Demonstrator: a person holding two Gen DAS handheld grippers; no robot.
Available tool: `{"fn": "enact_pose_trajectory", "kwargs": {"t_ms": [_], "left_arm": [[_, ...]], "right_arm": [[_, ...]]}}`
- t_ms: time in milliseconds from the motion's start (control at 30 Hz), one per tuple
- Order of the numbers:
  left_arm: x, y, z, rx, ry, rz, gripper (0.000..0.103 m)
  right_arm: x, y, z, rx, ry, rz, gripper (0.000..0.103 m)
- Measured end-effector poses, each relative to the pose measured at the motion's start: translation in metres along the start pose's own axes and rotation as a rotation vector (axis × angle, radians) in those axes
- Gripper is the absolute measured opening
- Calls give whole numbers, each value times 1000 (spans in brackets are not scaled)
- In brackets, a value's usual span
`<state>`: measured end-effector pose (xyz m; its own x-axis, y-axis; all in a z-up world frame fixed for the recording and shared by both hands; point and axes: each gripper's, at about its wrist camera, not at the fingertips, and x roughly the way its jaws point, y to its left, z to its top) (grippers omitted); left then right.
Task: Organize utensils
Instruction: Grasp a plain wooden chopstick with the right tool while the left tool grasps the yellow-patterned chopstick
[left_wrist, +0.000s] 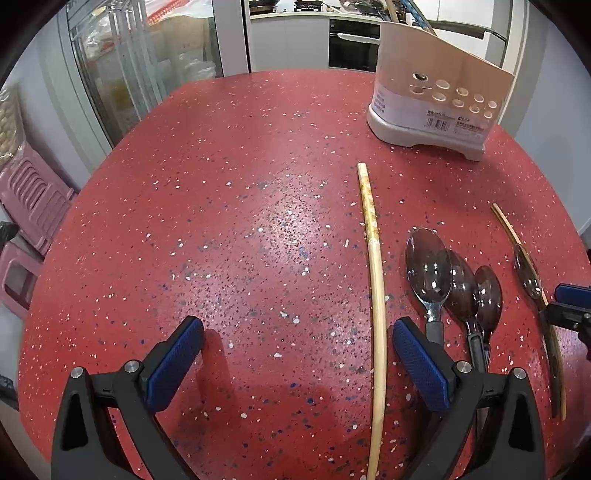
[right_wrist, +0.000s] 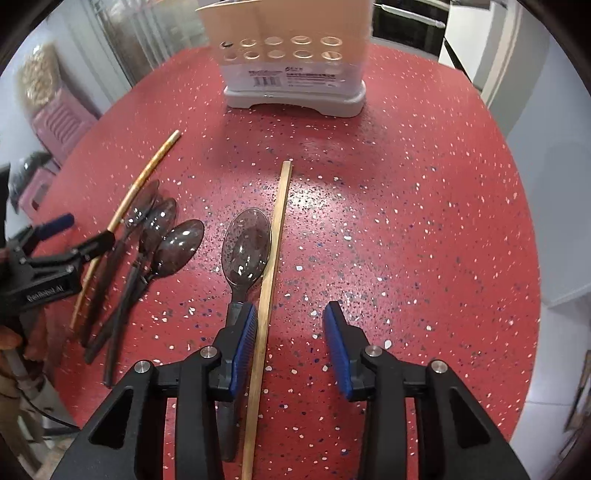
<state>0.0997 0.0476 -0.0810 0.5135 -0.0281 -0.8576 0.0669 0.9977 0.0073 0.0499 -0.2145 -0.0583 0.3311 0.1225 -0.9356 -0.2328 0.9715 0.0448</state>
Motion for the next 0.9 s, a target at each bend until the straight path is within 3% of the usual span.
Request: {"fn": "enact_pose_trajectory", "kwargs": {"t_ms": [167, 500, 667, 767, 800, 867, 900], "left_arm": [[3, 1, 6, 6, 2, -7, 103], [12, -15, 32, 81, 36, -48, 103], [15, -25, 47, 113, 77, -93, 102], [13, -34, 53, 163, 97, -118, 87], [12, -39, 55, 175, 102, -124, 79], [9, -47, 55, 209, 108, -147, 63], [8, -51, 55, 218, 106, -153, 44]], "right_arm": [[4, 9, 8, -49, 8, -46, 41], [17, 15, 36, -98, 65, -44, 40], [19, 19, 41, -128, 92, -30, 31], [20, 24, 46, -137, 100, -13, 14], [20, 25, 46, -139, 99, -14, 13], [19, 25, 46, -137, 92, -8, 8], [19, 24, 45, -132, 88, -6, 7]]}}
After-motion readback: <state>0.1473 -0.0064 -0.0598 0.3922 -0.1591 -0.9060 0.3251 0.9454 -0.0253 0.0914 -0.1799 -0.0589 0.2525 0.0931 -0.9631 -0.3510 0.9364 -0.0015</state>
